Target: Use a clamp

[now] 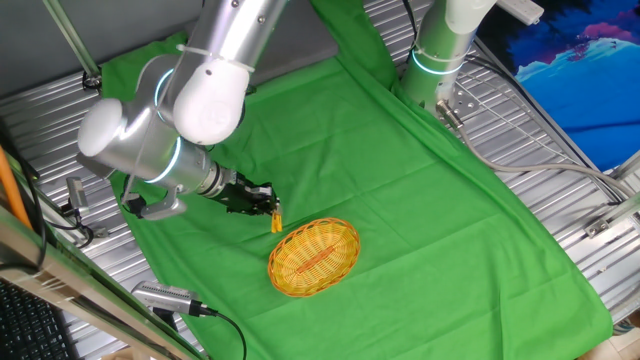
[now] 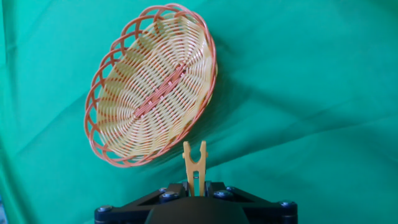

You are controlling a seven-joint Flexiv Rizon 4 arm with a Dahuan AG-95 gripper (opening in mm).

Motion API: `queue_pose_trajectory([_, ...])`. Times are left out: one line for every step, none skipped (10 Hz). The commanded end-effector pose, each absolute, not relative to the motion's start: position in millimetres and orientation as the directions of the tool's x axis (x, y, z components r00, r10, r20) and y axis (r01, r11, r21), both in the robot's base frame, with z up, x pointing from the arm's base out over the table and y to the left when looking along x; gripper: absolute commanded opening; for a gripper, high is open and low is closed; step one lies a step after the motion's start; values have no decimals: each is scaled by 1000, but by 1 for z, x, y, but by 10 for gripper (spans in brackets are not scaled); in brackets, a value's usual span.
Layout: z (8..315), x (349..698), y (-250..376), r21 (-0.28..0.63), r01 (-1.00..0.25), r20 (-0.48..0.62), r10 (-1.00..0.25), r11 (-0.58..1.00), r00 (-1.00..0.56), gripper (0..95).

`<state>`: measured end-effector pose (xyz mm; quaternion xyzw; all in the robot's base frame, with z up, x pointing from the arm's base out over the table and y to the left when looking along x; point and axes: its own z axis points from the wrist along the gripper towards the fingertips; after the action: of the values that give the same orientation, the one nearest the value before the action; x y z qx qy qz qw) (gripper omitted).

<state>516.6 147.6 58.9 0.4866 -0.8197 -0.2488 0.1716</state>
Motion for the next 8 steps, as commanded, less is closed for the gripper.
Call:
queue_pose_trajectory([59,516,148,580,-707,37,-880,404,-473,0])
queue_pose_trajectory([59,516,148,583,-702,40,-877,410,-479,0])
queue_pose_trajectory([59,516,148,586,-696,44,-873,416,-485,0])
queue_pose_trajectory([59,516,148,584,-690,54,-869,427,-492,0])
queue_pose_trajectory([59,516,148,583,-684,62,-863,439,-501,0])
queue_pose_trajectory([59,516,148,573,-675,87,-854,464,-513,0])
queue_pose_trajectory([59,516,148,564,-658,115,-837,499,-535,0])
queue_pose_trajectory([59,516,148,552,-648,142,-825,525,-548,0])
